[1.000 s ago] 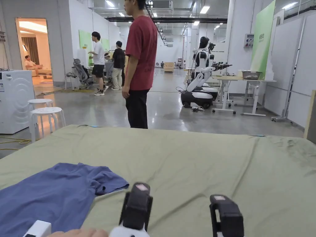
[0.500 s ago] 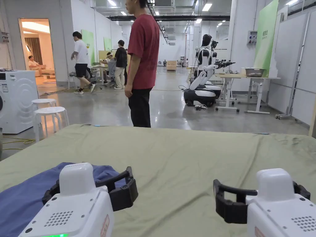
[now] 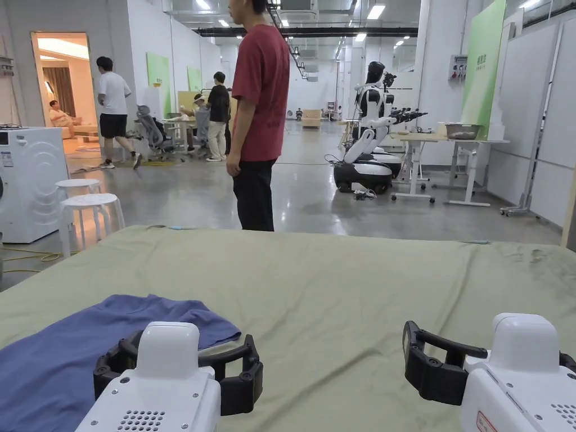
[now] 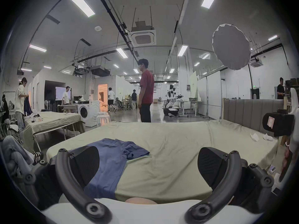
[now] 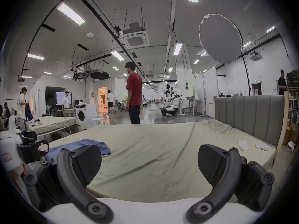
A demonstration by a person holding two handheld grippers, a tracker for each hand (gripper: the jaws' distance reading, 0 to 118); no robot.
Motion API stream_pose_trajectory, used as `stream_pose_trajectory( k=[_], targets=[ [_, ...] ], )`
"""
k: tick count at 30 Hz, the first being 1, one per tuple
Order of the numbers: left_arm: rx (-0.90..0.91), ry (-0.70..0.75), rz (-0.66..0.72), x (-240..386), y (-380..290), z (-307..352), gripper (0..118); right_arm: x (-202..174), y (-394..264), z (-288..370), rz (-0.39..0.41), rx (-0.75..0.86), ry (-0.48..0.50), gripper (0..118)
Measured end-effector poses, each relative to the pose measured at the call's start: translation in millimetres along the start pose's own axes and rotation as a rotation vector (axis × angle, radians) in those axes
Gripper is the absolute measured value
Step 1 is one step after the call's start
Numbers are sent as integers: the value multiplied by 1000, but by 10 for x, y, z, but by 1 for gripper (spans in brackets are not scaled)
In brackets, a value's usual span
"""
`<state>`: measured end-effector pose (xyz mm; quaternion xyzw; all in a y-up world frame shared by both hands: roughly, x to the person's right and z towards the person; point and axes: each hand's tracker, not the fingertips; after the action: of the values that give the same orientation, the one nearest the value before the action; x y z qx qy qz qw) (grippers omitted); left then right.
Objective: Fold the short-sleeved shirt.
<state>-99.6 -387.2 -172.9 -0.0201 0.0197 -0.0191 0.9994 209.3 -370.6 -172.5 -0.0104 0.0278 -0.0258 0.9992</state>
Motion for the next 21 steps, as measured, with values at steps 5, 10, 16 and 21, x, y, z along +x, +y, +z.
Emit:
stream_pose_trajectory(
  k=[5, 10, 16, 21],
  targets=[
    [-9, 9, 25, -62, 45, 5, 118, 7, -30, 10, -5, -8, -5, 118],
    [-8, 9, 69, -98, 83, 8, 118, 24, -24, 4, 2, -7, -17, 118],
    [-12, 4, 83, -83, 89, 27, 118, 0, -13, 18, 22, -1, -29, 118],
    [0, 17, 77, -81, 96, 33, 118, -19, -15, 22, 34, -1, -33, 118]
  ],
)
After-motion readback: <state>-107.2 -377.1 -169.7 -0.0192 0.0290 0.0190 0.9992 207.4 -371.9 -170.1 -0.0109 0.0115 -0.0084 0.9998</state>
